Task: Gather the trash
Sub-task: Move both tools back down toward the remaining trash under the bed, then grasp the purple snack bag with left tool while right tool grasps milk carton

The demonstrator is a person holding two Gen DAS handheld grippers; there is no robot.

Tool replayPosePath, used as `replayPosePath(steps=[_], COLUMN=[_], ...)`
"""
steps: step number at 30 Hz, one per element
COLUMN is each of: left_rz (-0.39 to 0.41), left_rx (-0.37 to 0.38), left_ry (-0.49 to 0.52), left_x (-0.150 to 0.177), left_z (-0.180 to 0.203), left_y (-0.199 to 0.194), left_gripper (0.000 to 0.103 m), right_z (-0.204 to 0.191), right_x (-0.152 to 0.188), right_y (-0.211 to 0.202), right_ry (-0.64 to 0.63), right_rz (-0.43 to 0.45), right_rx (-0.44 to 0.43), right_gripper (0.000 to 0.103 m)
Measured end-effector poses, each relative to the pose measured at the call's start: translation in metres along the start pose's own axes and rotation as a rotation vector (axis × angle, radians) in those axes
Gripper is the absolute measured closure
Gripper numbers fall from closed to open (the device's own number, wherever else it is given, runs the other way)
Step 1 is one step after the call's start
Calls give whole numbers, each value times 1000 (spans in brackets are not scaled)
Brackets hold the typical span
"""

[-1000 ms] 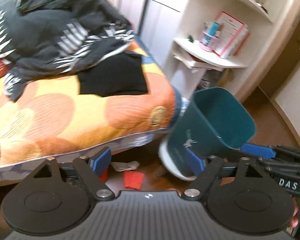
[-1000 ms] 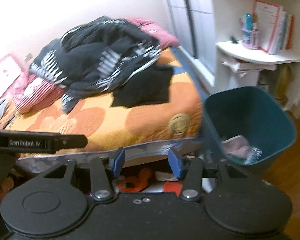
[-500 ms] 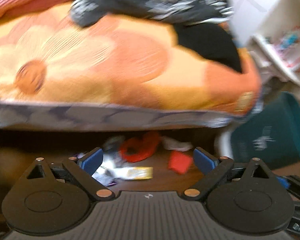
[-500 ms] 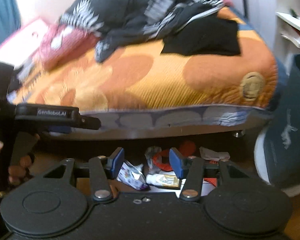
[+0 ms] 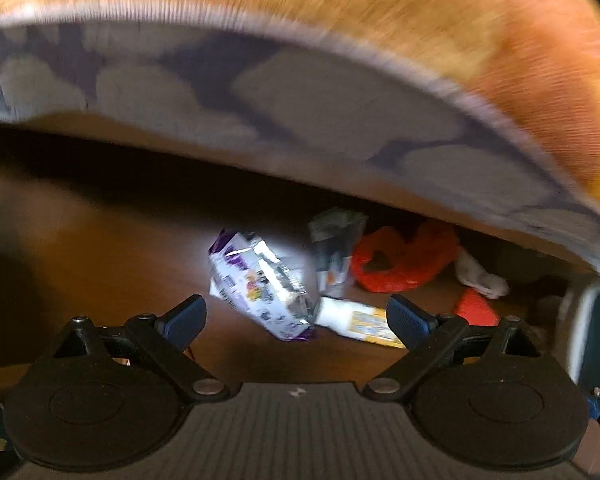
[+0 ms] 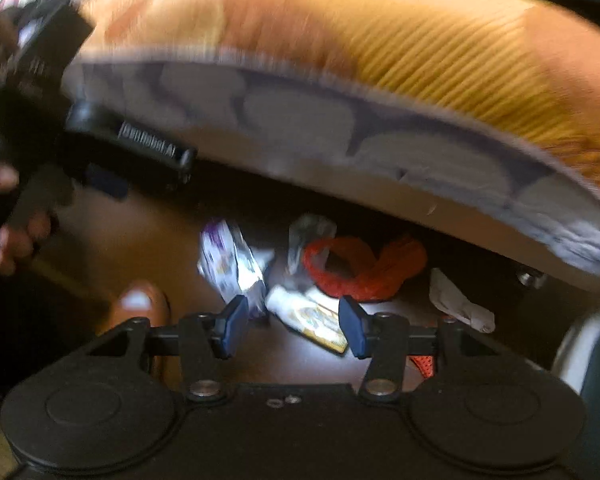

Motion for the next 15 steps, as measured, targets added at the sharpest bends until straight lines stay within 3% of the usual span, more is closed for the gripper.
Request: replayPosePath(steps=[8, 15], left_rz=[-197, -333], left_rx=[-74, -85], left_ry=[-121, -176], left_x=[9, 28], left_z=[-3, 4], left_y=[100, 167], left_gripper=[6, 6], right_z=[10, 15], right_x=[15, 34], right_y=[96, 153], right_ry=[-259, -506], right_rz=[-200, -296], right_rx=[2, 31], right_gripper=[53, 53])
Point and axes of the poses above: each gripper's, at about its wrist camera, not at the fingertips, and y roughly the way its jaws point, z to its right, x to its underside, the point moved 7 cm from there along y, roughly the way its jaws point, and after that the axes turned 9 degrees about -x, right-handed, at the moved point
